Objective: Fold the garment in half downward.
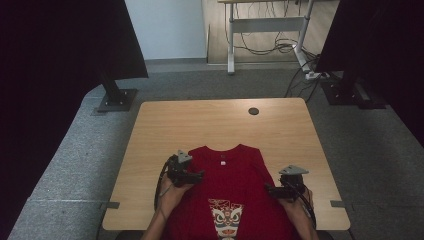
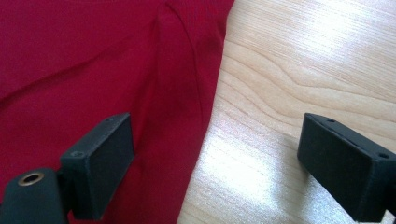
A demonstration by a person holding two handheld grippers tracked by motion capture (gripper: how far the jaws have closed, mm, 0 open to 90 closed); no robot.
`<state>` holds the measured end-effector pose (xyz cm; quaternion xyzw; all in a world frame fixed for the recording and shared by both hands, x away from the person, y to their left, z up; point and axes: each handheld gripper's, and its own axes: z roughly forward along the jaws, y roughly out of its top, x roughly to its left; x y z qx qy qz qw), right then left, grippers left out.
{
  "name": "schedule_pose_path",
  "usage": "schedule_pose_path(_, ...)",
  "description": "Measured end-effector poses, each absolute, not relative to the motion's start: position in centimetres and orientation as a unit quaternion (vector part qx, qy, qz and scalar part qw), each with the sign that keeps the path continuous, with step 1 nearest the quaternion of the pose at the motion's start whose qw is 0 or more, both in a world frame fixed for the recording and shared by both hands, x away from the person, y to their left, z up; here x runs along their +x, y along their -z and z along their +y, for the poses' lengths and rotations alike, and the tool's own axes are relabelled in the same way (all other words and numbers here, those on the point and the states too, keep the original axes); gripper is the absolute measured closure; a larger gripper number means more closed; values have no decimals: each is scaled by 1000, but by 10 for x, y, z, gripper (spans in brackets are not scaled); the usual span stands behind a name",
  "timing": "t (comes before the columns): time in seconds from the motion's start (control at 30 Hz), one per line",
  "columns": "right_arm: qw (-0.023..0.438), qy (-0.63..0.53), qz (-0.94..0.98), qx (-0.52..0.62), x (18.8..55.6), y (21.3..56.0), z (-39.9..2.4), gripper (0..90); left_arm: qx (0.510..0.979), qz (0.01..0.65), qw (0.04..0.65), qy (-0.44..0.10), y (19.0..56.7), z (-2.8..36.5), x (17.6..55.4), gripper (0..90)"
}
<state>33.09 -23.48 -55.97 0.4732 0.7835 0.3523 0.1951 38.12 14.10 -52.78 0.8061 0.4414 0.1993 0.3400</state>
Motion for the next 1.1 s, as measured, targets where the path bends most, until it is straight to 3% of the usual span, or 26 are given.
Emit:
schedule_pose_path(0.2,195,-352,783,473,331,560,-235,106,808,449,291,-246,541,132,393,137)
schedule_pose_path(0.33,195,-352,783,473,331,560,-235,106,796,468,263,-279,542,160,393,158)
schedule_pose_path(0.37,195,-352,783,474,331,560,-235,106,781,491,256,-290,539,194,388,166)
schedule_pose_path(0.5,195,-352,783,474,331,560,-235,106,774,502,254,-290,539,206,387,169)
schedule_pose_path(0.53,195,-352,783,474,331,560,-235,106,758,528,280,-262,545,235,386,169)
schedule_pose_path(0.83,195,-352,783,474,331,560,-235,105,747,525,328,-242,553,237,385,182)
schedule_pose_path(1.1,193,-353,784,472,332,560,-236,104,748,521,328,-245,553,235,384,184)
